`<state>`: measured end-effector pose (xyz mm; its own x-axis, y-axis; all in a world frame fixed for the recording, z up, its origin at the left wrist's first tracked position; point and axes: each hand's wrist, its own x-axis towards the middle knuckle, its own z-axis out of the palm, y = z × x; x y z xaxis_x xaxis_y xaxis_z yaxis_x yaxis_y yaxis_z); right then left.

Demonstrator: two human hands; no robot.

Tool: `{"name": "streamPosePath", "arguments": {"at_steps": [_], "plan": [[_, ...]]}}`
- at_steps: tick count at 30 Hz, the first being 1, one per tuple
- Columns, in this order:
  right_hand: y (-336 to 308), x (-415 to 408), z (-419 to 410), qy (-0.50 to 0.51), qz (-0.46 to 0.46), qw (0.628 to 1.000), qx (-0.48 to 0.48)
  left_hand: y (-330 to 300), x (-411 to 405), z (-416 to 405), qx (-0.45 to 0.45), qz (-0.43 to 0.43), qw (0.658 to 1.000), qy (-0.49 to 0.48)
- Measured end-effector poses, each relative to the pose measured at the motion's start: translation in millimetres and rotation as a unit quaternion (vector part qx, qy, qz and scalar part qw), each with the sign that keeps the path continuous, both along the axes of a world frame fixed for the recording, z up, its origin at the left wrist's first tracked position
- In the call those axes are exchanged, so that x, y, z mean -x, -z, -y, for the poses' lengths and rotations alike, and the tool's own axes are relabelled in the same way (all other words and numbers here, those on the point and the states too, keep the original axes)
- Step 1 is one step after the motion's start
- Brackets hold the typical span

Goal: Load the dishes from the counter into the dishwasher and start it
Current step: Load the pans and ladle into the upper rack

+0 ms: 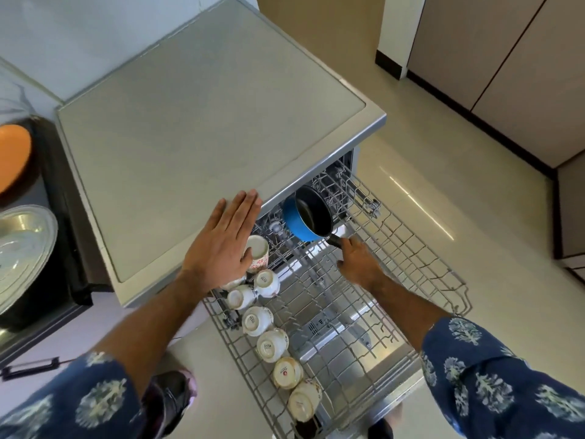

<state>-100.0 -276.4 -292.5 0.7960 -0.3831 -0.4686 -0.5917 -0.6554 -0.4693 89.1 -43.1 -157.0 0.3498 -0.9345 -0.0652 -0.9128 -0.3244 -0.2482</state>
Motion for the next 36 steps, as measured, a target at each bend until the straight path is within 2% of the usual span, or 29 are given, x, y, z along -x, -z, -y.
{"name": "streamPosePath", "arguments": {"at_steps": [5,8,11,15,18,20,25,36], "plan": [[-70.2,23.5,-7.9,-0.103,0.048,0.993,-0.004,-28.7,29.4,5.8,-0.053,-0.061,0.992,-0.095],[-117.0,34.2,-20.3,-0.18,0.071,0.981,0.028,-41.8,76.7,-3.4,-0.054,-0.061,0.977,-0.196],[-158.2,42.0,-39.0,-0.257,0.083,0.959,0.084,-45.9,139.5,-35.8,-0.043,-0.091,0.949,-0.3],[-204.7,52.3,-79.7,-0.367,0.14,0.903,0.177,-60.5,205.0,-92.1,-0.029,-0.092,0.935,-0.34],[-233.4,54.1,-127.9,-0.409,0.176,0.876,0.182,-82.9,233.9,-138.7,0.022,-0.075,0.922,-0.38],[-243.1,49.6,-150.3,-0.424,0.176,0.871,0.174,-95.9,243.2,-160.9,0.034,-0.077,0.915,-0.394],[-276.0,41.3,-268.4,-0.486,0.212,0.827,0.185,-128.5,283.6,-285.4,0.072,-0.048,0.876,-0.475],[-332.0,96.2,-600.4,-0.622,0.254,0.725,0.151,-177.2,432.6,-610.7,0.115,0.016,0.747,-0.655]]}}
